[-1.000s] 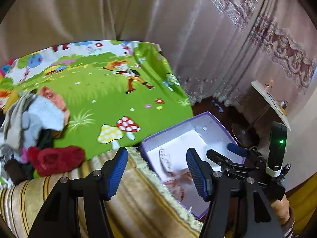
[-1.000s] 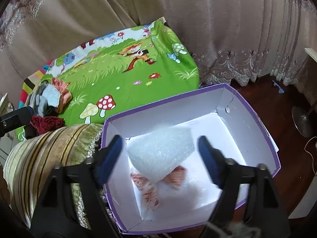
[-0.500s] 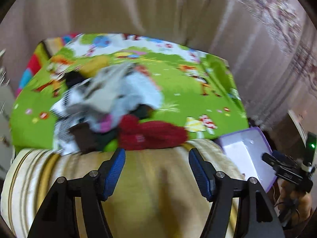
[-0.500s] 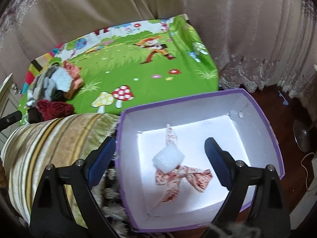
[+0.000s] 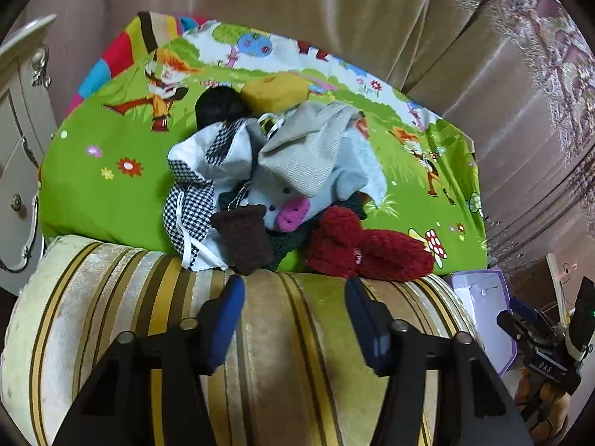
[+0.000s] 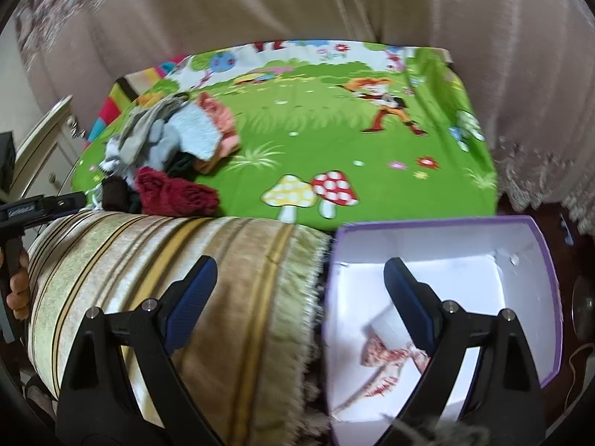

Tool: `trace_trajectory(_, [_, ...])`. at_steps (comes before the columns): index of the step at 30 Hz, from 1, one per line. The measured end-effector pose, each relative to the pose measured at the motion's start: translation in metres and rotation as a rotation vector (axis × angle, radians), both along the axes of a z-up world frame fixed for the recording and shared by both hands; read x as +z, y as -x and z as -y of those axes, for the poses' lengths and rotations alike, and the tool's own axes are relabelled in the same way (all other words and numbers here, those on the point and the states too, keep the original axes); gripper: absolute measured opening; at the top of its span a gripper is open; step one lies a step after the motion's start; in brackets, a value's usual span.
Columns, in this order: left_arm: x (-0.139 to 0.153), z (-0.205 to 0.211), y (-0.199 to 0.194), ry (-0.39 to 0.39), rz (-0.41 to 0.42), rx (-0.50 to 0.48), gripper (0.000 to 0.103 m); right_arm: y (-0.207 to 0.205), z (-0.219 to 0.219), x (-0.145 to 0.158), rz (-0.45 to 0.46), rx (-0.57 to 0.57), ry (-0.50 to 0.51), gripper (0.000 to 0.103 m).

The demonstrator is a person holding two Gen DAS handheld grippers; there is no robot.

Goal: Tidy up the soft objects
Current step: 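Move both tools back to the pile of soft items, then grasp the brown knit glove with the left tool while the right tool grasps the red fuzzy sock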

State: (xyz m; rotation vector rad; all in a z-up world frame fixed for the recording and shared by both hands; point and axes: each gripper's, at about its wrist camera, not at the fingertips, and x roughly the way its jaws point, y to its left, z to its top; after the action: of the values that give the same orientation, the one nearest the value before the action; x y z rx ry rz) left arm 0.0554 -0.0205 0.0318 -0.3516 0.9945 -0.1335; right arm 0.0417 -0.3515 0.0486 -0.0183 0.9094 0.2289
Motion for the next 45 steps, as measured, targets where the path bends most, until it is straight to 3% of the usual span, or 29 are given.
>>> trace_trajectory(8, [-0.015, -0.008, -0.028, 0.008, -0.068, 0.012, 0.045, -0.02, -0.058, -0.003, 0.003, 0.165, 0.042, 0.093])
trace_trajectory(17, [-0.03, -0.02, -0.05, 0.027, -0.12, 0.04, 0.044, -0.038, -0.144, 0.008, 0.099, 0.407, 0.206, 0.093])
trace_trajectory(24, [-0.038, -0.031, -0.056, 0.055, -0.138, 0.061, 0.044, -0.068, -0.189, -0.018, 0.026, 0.543, 0.278, 0.093])
trace_trajectory(30, [-0.044, -0.029, -0.062, 0.056, -0.154, 0.05, 0.044, -0.089, -0.201, -0.044, -0.047, 0.576, 0.319, 0.092])
trace_trajectory(31, [-0.046, -0.03, -0.063, 0.055, -0.158, 0.051, 0.044, -0.091, -0.202, -0.048, -0.056, 0.576, 0.322, 0.09])
trace_trajectory(32, [-0.047, -0.03, -0.065, 0.057, -0.16, 0.051, 0.043, -0.095, -0.202, -0.052, -0.074, 0.58, 0.318, 0.082])
trace_trajectory(33, [-0.047, -0.029, -0.065, 0.054, -0.161, 0.048, 0.036, -0.097, -0.203, -0.055, -0.087, 0.579, 0.315, 0.068])
trace_trajectory(36, [-0.047, -0.027, -0.068, 0.046, -0.16, 0.04, 0.024, -0.099, -0.197, -0.056, -0.12, 0.589, 0.263, 0.047])
trace_trajectory(39, [-0.044, -0.025, -0.064, 0.045, -0.14, 0.036, 0.021, -0.094, -0.189, -0.05, -0.105, 0.58, 0.238, 0.039])
trace_trajectory(45, [-0.03, -0.02, -0.053, 0.041, -0.082, 0.027, 0.02, -0.081, -0.157, -0.029, -0.042, 0.488, 0.138, 0.036])
